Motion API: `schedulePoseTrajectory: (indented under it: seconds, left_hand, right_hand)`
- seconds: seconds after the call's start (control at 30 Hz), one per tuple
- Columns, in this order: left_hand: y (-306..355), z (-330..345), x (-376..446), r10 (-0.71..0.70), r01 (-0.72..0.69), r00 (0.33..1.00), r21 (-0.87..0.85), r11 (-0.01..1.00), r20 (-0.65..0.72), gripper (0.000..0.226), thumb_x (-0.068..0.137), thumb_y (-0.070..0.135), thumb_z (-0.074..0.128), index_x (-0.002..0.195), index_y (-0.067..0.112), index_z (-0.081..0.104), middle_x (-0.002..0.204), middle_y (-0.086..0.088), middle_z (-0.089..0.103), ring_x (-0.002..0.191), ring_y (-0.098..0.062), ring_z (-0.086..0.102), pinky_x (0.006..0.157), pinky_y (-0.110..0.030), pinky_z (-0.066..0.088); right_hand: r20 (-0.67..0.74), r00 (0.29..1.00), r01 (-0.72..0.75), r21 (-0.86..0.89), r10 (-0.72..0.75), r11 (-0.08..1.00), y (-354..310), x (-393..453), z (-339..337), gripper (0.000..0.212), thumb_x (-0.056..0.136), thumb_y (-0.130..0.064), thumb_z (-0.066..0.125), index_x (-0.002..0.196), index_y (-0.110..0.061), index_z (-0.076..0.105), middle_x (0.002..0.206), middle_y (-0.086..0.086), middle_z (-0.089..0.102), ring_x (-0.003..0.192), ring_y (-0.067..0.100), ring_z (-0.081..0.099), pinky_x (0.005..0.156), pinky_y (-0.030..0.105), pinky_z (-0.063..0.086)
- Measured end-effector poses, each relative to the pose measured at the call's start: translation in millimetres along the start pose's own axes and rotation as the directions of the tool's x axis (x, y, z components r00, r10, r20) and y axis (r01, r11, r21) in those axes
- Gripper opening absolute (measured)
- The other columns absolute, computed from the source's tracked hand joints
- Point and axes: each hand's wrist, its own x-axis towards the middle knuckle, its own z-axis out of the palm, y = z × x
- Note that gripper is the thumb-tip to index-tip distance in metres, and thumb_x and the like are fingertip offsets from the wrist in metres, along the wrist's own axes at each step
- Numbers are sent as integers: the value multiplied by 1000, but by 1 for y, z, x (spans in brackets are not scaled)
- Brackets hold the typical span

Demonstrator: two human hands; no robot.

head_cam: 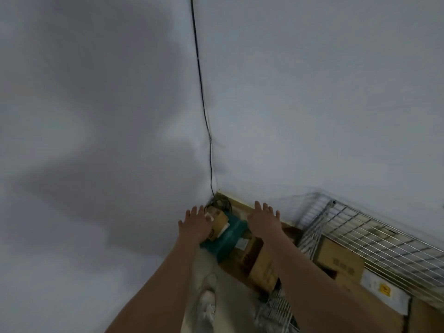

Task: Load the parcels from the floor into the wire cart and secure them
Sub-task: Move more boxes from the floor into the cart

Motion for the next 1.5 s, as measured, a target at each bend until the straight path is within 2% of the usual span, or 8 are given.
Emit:
schedulePoseTrajectory:
  seconds: [0.27,0.5,0.63,0.73,0.9,1.17,1.3,1.5]
  left_hand:
    - [-19,58,100,174,-186,964,38,982,202,58,105,43,22,158,18,19,163,-8,21,148,-32,24,117,-53,26]
    - [7,150,162,281,-304,890,9,952,359,59,107,43,24,159,16,18,164,-8,20,151,-28,20,118,-50,28]
    - [27,224,200,322,-334,874,-32,942,364,53,107,39,25,151,10,34,155,-15,37,141,-32,37,113,-48,35]
    - [40,289,234,267,-260,884,-69,963,383,52,103,42,27,139,10,48,142,-14,50,129,-32,49,107,-47,41]
    - [62,380,290,222,-219,855,-62,974,469,52,100,46,26,130,11,50,129,-16,56,115,-33,55,100,-49,47]
    - [95,487,344,155,66,822,-362,930,548,60,102,36,42,156,17,22,149,-6,44,132,-29,47,107,-35,39]
    - [68,611,411,191,167,786,-501,849,587,78,81,58,59,150,48,25,141,7,56,120,-23,60,97,-48,53]
    - [88,555,363,208,244,820,-655,715,533,73,79,55,61,145,38,36,126,13,63,113,-13,62,98,-44,52]
  right_hand:
    - [134,947,-314,166,294,935,0,28,72,61,105,-40,30,158,-15,13,164,13,13,151,32,13,123,51,9]
    - [257,872,-471,211,416,857,53,62,159,59,103,-36,36,157,-20,18,163,11,15,147,33,23,118,54,24]
    - [295,818,-568,275,494,776,94,111,224,64,100,-39,36,156,-14,19,161,11,23,145,34,28,114,52,31]
    - [299,815,-574,311,496,757,124,151,268,47,100,-32,37,143,-12,43,159,19,22,141,39,32,111,52,36]
    - [332,696,-710,443,636,546,174,217,334,66,100,-38,40,155,-9,17,154,18,32,137,37,38,111,46,36]
    - [284,562,-772,518,777,370,242,281,411,56,97,-16,43,147,4,29,152,21,28,136,36,35,107,44,36]
    - [366,513,-800,532,776,277,255,298,435,55,104,-18,34,150,8,17,153,25,26,138,39,34,107,43,36]
    - [483,397,-787,617,781,18,254,301,429,63,94,-24,46,149,-3,25,143,20,45,125,38,50,91,41,46]
